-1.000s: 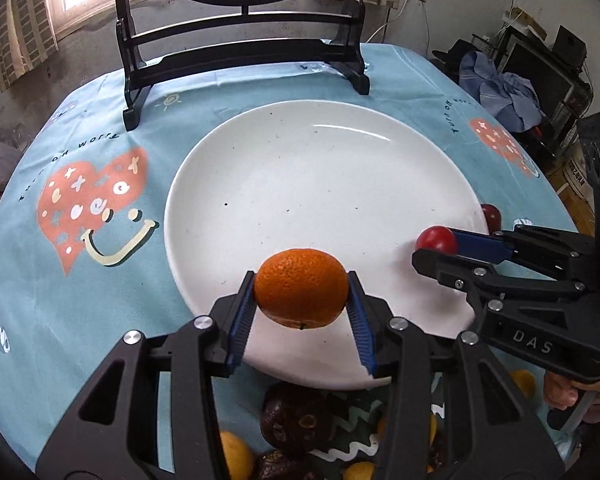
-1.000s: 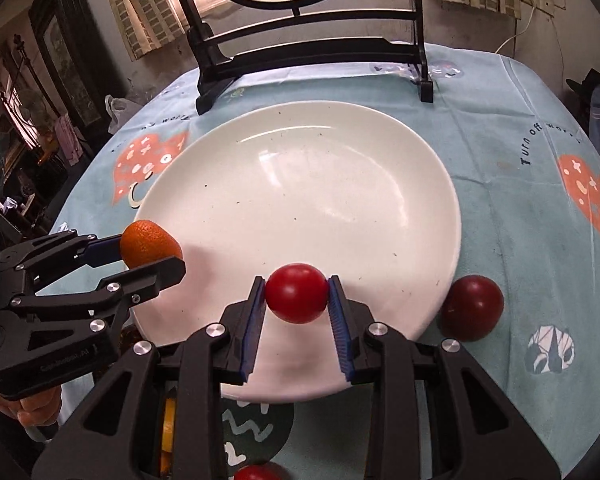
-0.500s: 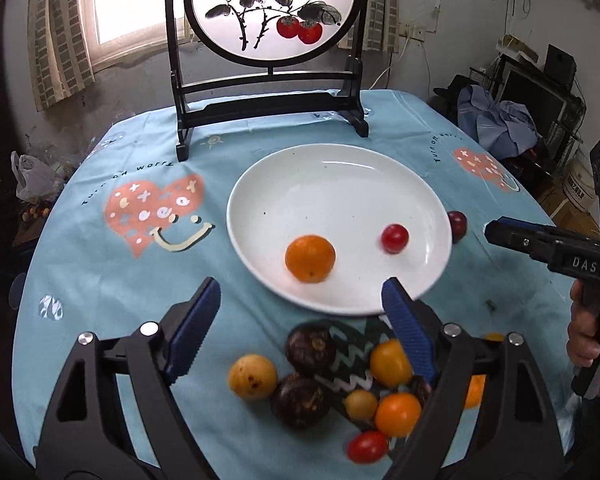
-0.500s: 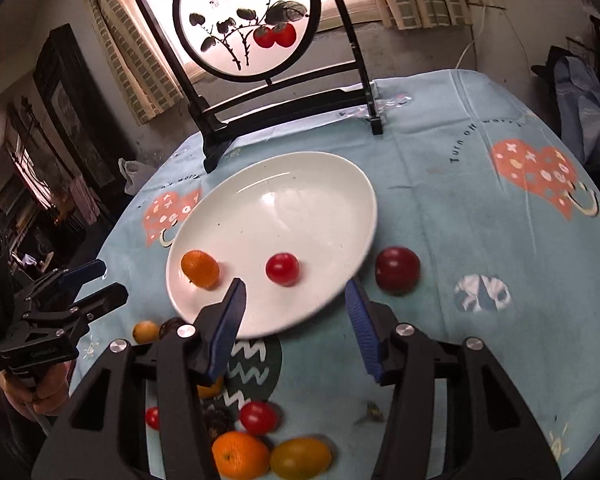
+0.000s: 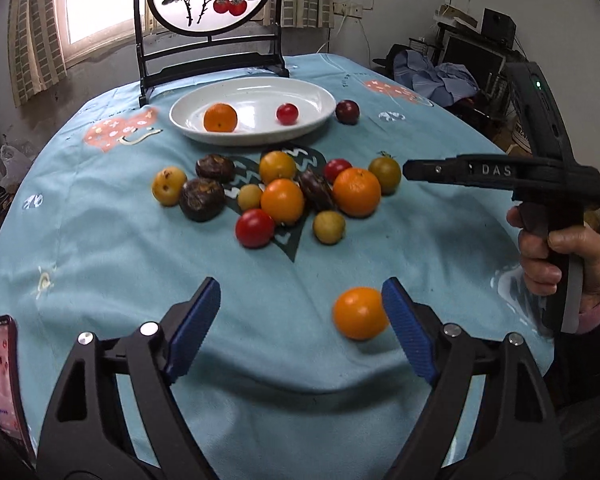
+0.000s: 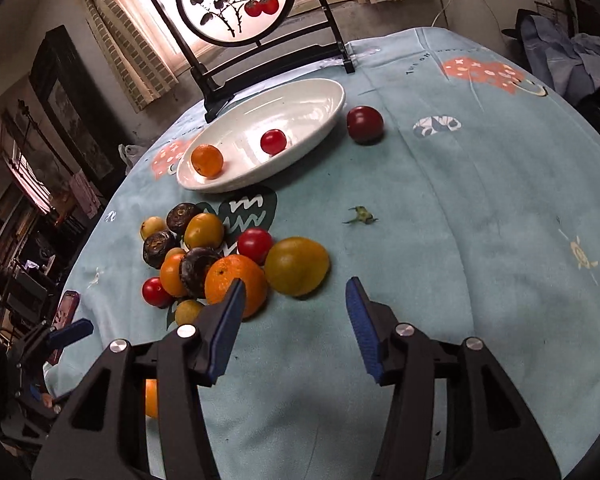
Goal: Organize fruits
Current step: 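Grasp a second orange with the left gripper while the right gripper grasps a large yellow-green tomato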
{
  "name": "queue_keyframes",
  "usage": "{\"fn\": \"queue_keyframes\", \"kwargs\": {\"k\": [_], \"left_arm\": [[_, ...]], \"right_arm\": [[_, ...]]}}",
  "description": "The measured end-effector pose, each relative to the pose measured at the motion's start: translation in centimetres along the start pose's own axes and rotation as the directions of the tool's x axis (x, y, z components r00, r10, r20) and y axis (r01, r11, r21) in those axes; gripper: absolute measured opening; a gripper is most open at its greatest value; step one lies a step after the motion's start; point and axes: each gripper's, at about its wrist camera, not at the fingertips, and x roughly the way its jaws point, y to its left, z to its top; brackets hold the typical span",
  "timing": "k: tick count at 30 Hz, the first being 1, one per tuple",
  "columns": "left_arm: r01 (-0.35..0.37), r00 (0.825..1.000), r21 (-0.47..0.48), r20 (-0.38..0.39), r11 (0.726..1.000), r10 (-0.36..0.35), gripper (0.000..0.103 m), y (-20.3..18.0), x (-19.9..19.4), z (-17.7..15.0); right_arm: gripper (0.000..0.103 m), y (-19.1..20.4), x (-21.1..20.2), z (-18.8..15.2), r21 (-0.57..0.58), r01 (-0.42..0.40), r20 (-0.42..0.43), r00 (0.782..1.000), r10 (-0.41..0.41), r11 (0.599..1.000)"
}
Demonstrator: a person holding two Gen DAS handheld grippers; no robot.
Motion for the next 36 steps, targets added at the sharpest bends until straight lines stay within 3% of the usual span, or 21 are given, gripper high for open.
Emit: {"fn": "queue_keyframes", "kwargs": {"k": [7, 27, 32, 36], "left_arm": [[0.033, 0.999, -0.003, -0.020, 0.999, -0.033, 0.085, -0.6, 1.2, -1.5], [0.062, 0.998, -0.017, -0.023, 0.998, -0.062, 0.085, -0.4, 1.3, -2.2], [0.065, 0.998, -0.017, -0.024, 0.998, -0.065, 0.085, -0.4, 1.4, -2.1], [0.061, 0.998, -0.017, -0.027, 0.998, -0.061, 0.085, -0.4, 1.5, -2.0]], "right_arm": [[0.053, 0.5, 0.3, -0.1, -0.029, 0.042, -0.014, 0.999, -0.042, 0.999], [0.053, 0.4, 3.3, 2.1, 0.017, 0.034, -0.043, 0.999, -0.033, 0.999], [0.043, 0.3, 3.9, 2.2, 0.023, 0.014, -0.056, 0.998, -0.013, 1.000], [0.042, 0.2, 3.8, 1.9, 0.009, 0.008, -0.030, 1.000, -0.008, 1.000]]}}
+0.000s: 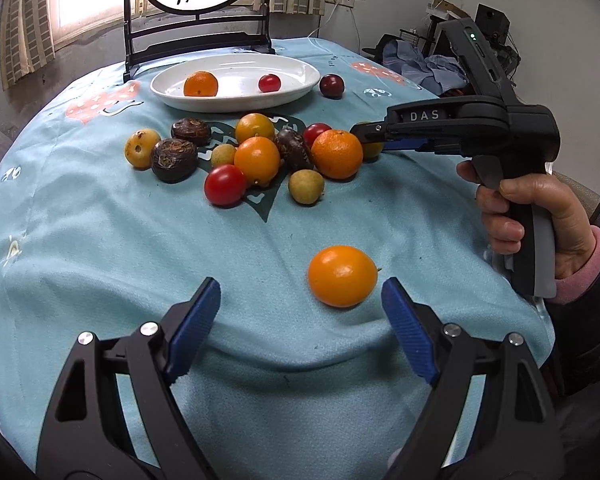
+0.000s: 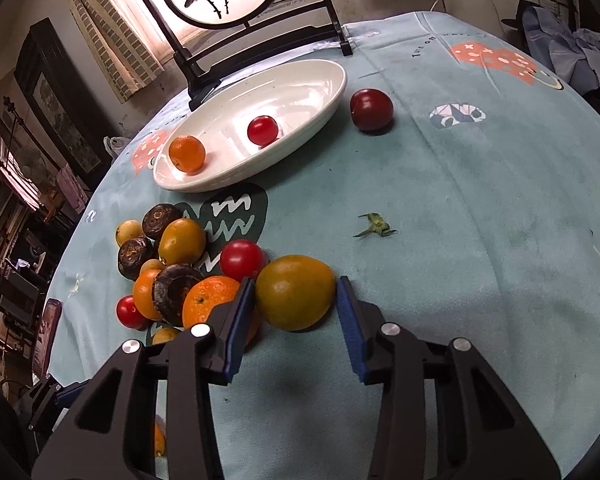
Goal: Organize fruits
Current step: 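Grasp a second orange with the left gripper while the right gripper grasps a large yellow-green tomato, then carry both fruits over the white plate while both grippers open to drop them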
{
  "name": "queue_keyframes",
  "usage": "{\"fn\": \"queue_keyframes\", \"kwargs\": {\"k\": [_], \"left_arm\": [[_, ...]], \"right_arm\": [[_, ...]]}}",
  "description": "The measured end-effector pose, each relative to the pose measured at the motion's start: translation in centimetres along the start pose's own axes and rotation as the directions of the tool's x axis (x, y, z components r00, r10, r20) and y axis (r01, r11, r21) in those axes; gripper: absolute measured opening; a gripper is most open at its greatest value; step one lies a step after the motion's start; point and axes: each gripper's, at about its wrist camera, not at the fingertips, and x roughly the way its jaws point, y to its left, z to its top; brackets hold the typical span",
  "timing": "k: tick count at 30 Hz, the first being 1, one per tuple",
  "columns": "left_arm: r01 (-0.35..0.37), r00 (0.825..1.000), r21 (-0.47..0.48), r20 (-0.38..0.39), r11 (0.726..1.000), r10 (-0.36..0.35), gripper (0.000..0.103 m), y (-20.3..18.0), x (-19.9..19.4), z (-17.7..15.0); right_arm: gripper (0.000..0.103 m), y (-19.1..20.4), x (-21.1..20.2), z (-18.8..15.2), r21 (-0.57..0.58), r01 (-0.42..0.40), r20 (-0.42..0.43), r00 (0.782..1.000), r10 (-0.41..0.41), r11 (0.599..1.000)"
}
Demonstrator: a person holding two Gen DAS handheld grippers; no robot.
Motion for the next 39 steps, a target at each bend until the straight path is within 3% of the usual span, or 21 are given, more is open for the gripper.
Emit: {"fn": "queue_keyframes", "kwargs": {"k": [9, 16, 25, 30, 35, 39], "left_arm": [[0.026, 1.000, 0.047, -0.001, 0.999, -0.026, 0.077, -1.6, 0.8, 1.4], [0.017, 0.996, 0.065, -0.084, 0.998, -0.011, 0.051, -2.2, 2.9, 1.8], [-0.028, 0.996, 0.134, -0.082, 0.991, 0.039, 0.044, -3.3, 3.4, 1.5], [-0.005, 0.996, 0.115, -0.087, 0.993, 0.015, 0.043, -2.6, 3.0, 1.9], [0.020, 0.999, 0.090, -0.040, 0.996, -0.016, 0.043, -0.1, 1.4, 5.5], [-0.011, 1.000, 0.042, 0.007, 0.999, 0.010, 0.043, 3.1, 1.5, 11.2]], "right_arm": [[0.042, -1.5, -0.9, -0.2, 0.071, -0.075, 0.037, 0.997, 0.073, 0.995], [0.042, -1.3, -1.2, -0.3, 0.058, -0.083, 0.040, 0.996, 0.081, 0.995], [0.042, -1.3, -1.3, -0.4, 0.059, -0.086, 0.040, 0.996, 0.083, 0.995], [0.042, -1.4, -1.6, -0.5, 0.072, -0.100, 0.037, 0.995, 0.097, 0.992], [0.042, -0.2, -2.3, 1.3, 0.025, -0.106, 0.044, 0.994, 0.105, 0.994], [0.042, 2.0, -1.7, 5.2, -0.063, -0.072, 0.061, 0.995, 0.076, 0.995]]}}
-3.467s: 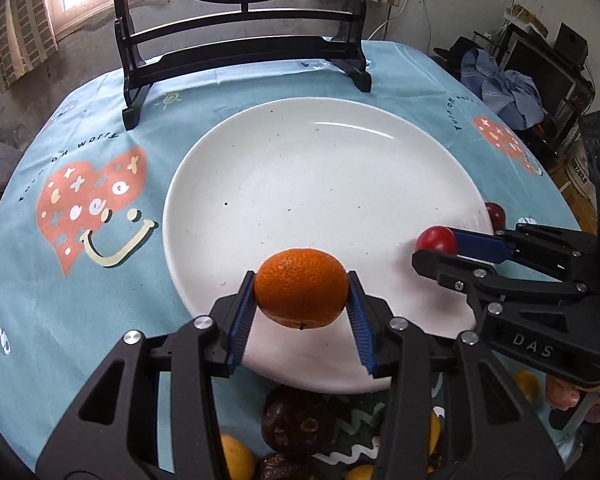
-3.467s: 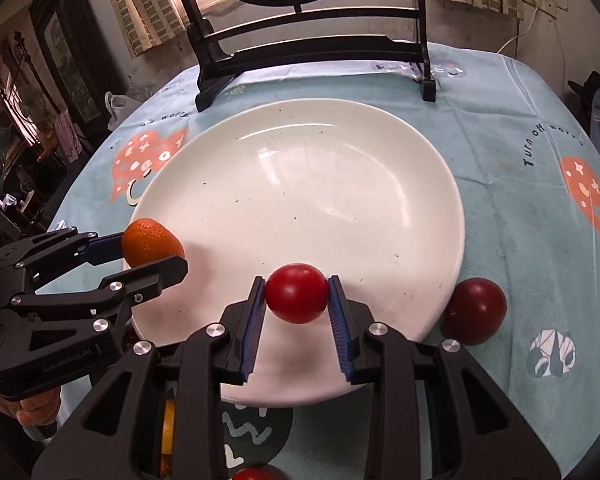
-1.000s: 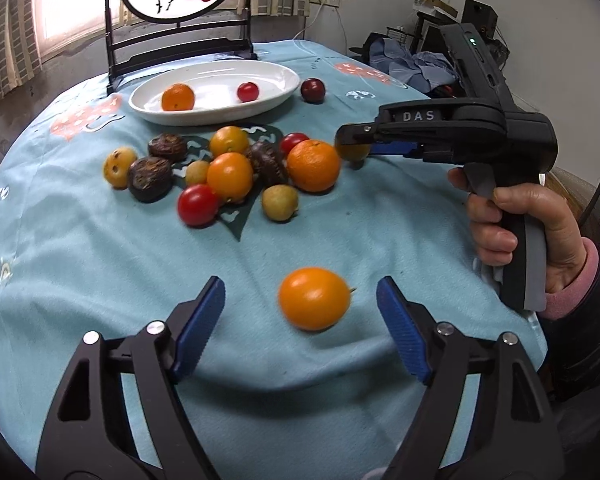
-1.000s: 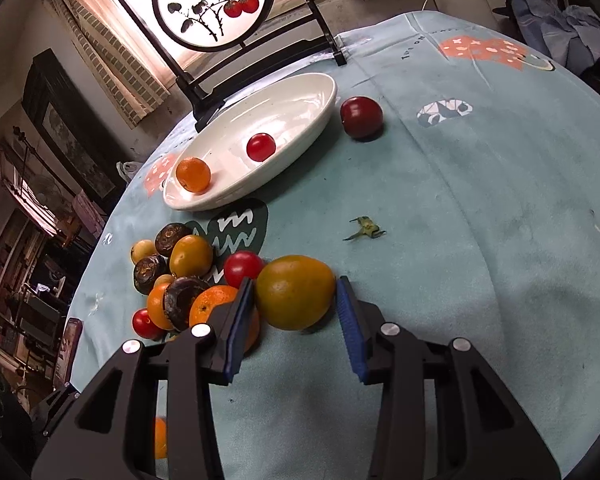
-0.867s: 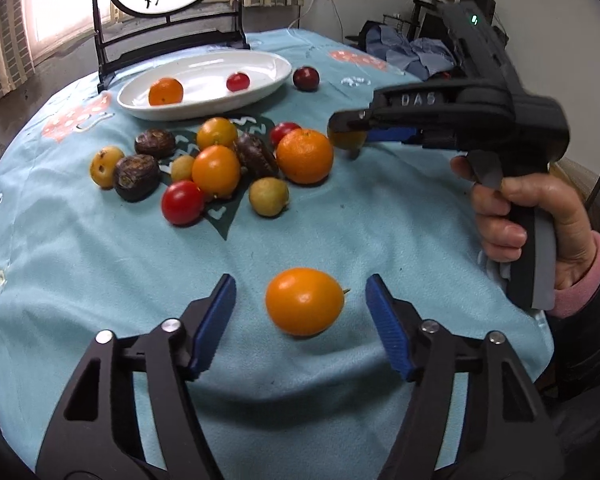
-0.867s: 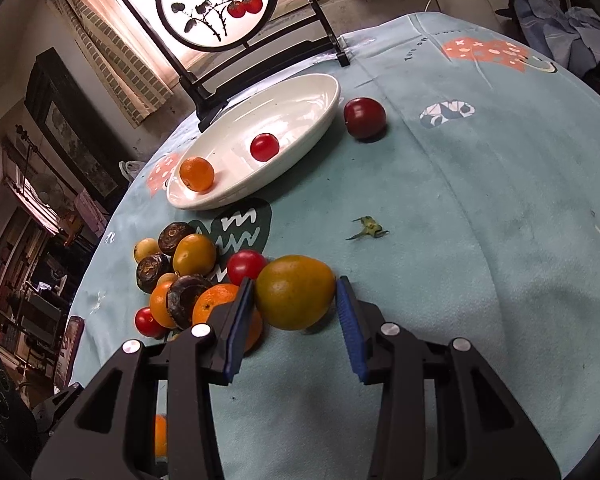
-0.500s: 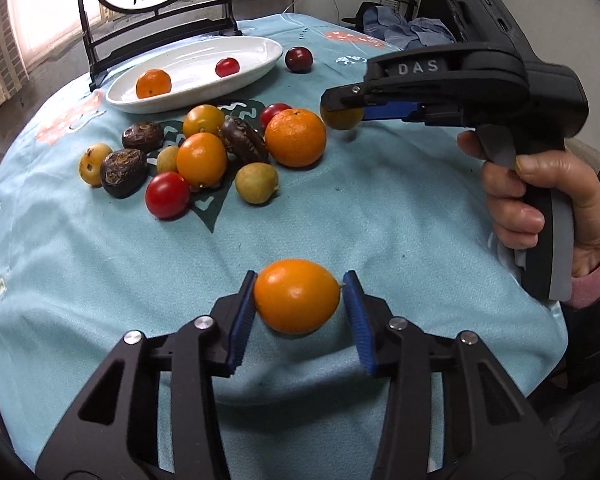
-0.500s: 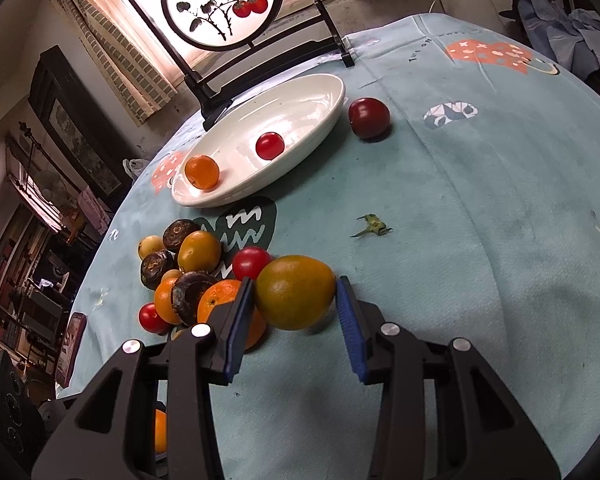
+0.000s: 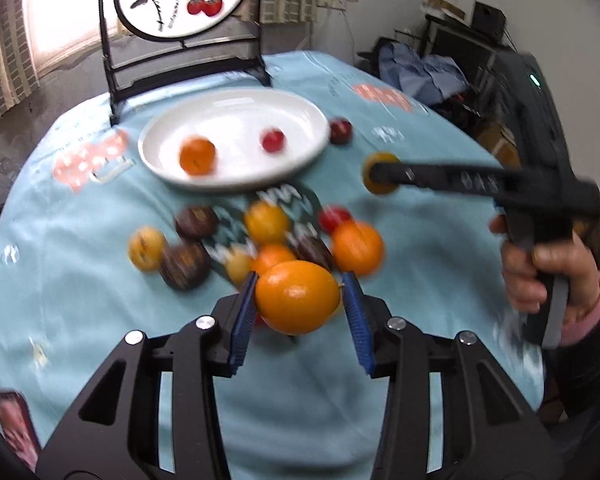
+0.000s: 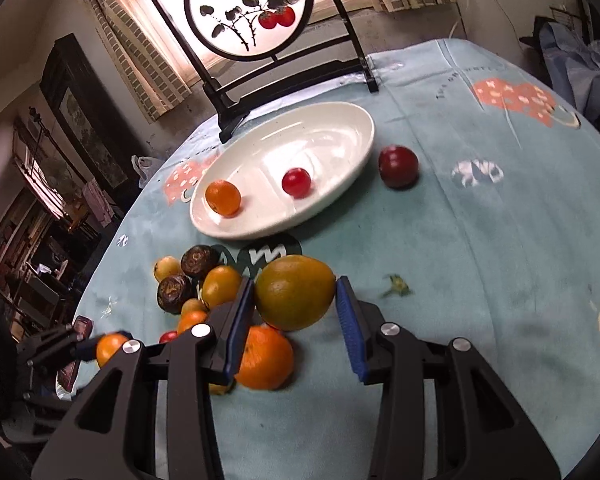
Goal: Organize fruits
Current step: 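Carry both fruits over the white plate while both grippers open to drop them, then grasp the large dark red plum with the right gripper while the left gripper grasps a red tomato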
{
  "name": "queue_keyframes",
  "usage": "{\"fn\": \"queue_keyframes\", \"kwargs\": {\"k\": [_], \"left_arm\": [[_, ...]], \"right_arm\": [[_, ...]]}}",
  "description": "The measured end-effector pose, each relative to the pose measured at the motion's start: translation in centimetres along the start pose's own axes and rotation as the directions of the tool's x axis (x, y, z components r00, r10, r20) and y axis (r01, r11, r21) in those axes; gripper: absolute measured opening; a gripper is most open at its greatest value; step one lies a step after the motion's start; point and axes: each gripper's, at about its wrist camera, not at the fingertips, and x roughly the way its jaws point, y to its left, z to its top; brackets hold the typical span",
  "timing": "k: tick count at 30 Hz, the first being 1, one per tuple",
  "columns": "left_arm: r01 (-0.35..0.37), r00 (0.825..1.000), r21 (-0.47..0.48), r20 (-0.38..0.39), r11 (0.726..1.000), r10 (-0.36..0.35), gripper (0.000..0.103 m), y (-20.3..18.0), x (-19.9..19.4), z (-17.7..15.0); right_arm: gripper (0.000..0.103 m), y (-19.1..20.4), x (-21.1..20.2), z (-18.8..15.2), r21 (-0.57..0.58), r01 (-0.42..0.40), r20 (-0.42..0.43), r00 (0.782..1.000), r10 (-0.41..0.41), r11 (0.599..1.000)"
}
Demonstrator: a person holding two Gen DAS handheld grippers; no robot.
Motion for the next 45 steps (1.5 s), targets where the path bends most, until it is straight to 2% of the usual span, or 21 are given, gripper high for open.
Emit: {"fn": "queue_keyframes", "kwargs": {"k": [4, 7, 10, 14, 19, 24, 25, 27, 32, 36, 40, 41, 43, 45], "left_arm": [[-0.039, 0.999, -0.053, 0.035, 0.998, 0.041, 0.043, 3.0, 1.8, 6.2], [-0.057, 0.998, -0.108, 0.028, 0.993, 0.060, 0.043, 5.2, 4.6, 10.3], [-0.091, 0.996, -0.140, -0.006, 0.986, 0.091, 0.043, 7.3, 7.9, 12.9], [-0.123, 0.991, -0.182, -0.065, 0.976, 0.113, 0.043, 9.9, 11.7, 14.4], [-0.132, 0.988, -0.226, -0.109, 0.965, 0.110, 0.043, 12.0, 14.5, 14.5], [-0.162, 0.980, -0.222, -0.152, 0.961, 0.130, 0.044, 12.6, 16.2, 14.1], [-0.160, 0.979, -0.227, -0.159, 0.961, 0.126, 0.046, 12.7, 16.4, 14.0], [-0.164, 0.979, -0.225, -0.153, 0.960, 0.132, 0.056, 12.6, 16.1, 13.9], [-0.189, 0.981, -0.196, -0.087, 0.962, 0.175, 0.078, 11.6, 12.6, 14.2], [-0.184, 0.983, -0.191, -0.029, 0.964, 0.182, 0.084, 10.3, 8.5, 13.3], [-0.175, 0.983, -0.174, 0.025, 0.969, 0.182, 0.090, 8.2, 4.5, 10.7], [-0.179, 0.981, -0.170, 0.039, 0.969, 0.188, 0.094, 7.5, 3.6, 9.7], [-0.190, 0.978, -0.170, 0.057, 0.967, 0.203, 0.095, 6.3, 2.5, 7.3], [-0.177, 0.981, -0.164, 0.051, 0.970, 0.188, 0.095, 5.1, 2.1, 4.9]], "right_arm": [[0.042, 1.2, 2.7, 3.9, -0.051, 0.016, 0.000, 1.000, -0.016, 0.999], [0.042, 2.1, 5.6, 6.2, -0.072, 0.019, -0.023, 1.000, -0.021, 0.997], [0.042, 2.8, 8.0, 7.4, -0.109, 0.034, -0.039, 0.999, -0.038, 0.993], [0.042, 3.4, 10.8, 8.6, -0.145, 0.044, -0.069, 0.996, -0.055, 0.988], [0.042, 3.7, 13.3, 8.9, -0.186, 0.052, -0.090, 0.993, -0.070, 0.981], [0.042, 3.9, 14.6, 8.8, -0.204, 0.060, -0.101, 0.991, -0.082, 0.977], [0.043, 3.9, 14.6, 8.8, -0.204, 0.062, -0.101, 0.991, -0.084, 0.977], [0.044, 4.0, 14.4, 8.8, -0.194, 0.054, -0.118, 0.990, -0.078, 0.979], [0.048, 4.3, 10.9, 8.9, -0.176, 0.027, -0.066, 0.997, -0.039, 0.984], [0.051, 4.2, 6.5, 8.1, -0.185, 0.037, 0.015, 0.999, -0.035, 0.982], [0.051, 2.6, 2.7, 6.3, -0.133, 0.062, 0.070, 0.996, -0.053, 0.989], [0.053, 1.9, 1.8, 5.3, -0.105, 0.060, 0.074, 0.996, -0.052, 0.993], [0.054, 0.9, 0.8, 3.4, -0.071, 0.049, 0.062, 0.997, -0.045, 0.996], [0.054, 0.0, 0.1, 1.3, -0.049, 0.063, 0.047, 0.997, -0.061, 0.997]]}}
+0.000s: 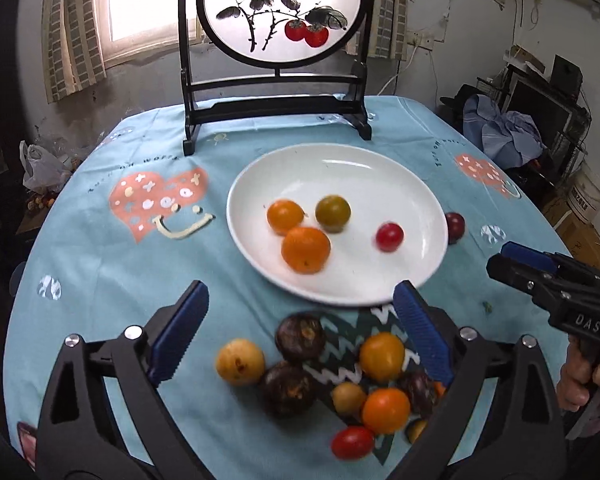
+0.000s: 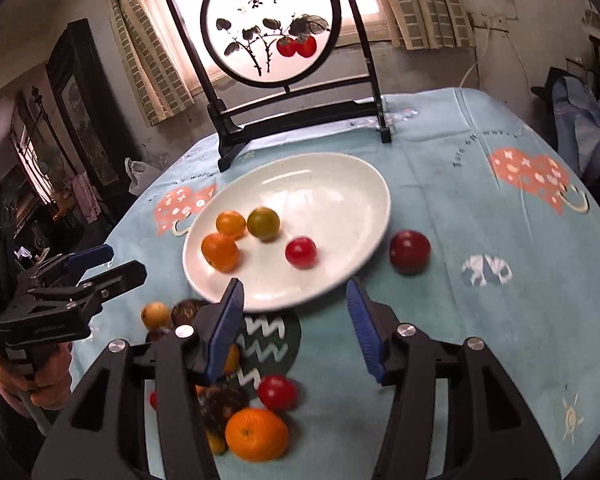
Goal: Organize fruits
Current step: 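Grasp the large dark red plum with the right gripper while the left gripper grasps a red tomato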
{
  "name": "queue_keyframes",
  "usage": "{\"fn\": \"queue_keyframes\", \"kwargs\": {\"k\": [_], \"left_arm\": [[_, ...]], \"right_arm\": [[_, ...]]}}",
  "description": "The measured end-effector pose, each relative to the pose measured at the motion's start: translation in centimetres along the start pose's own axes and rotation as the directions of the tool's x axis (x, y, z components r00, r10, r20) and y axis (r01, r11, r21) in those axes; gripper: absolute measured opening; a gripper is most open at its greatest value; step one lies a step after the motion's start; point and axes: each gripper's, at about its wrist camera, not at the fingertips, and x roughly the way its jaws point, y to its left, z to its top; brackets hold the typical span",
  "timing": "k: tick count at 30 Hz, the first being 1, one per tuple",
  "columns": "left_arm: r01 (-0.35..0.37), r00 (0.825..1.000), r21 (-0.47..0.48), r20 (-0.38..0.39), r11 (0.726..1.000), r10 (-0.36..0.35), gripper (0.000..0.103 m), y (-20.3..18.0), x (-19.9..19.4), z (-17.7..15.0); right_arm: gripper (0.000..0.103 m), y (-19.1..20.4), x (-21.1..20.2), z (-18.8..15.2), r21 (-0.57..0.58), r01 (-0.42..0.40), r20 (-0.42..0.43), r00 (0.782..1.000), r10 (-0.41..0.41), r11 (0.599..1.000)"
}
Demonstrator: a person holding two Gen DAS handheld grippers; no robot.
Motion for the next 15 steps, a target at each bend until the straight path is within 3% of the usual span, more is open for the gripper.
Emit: {"fn": "queue_keyframes", "kwargs": {"k": [7, 11, 15], "left_arm": [[0.087, 0.995, 0.011, -0.040, 0.996, -0.087, 0.095, -1.9, -1.5, -7.5], [0.094, 0.995, 0.055, -0.026, 0.994, -0.092, 0.095, -2.3, -1.7, -9.7], [0.107, 0.994, 0.047, -0.026, 0.993, -0.106, 0.095, -1.9, -1.4, -9.9]], "right_arm": [[0.054, -2.3, -0.7, -4.3, 0.072, 0.064, -0.035, 0.997, -0.062, 0.995], [0.054, -2.6, 0.1, -3.0, 0.012, 0.154, -0.005, 0.988, -0.154, 0.988], [0.054, -3.7, 3.0, -0.5, -0.074, 0.249, -0.001, 0.968, -0.250, 0.966]]}}
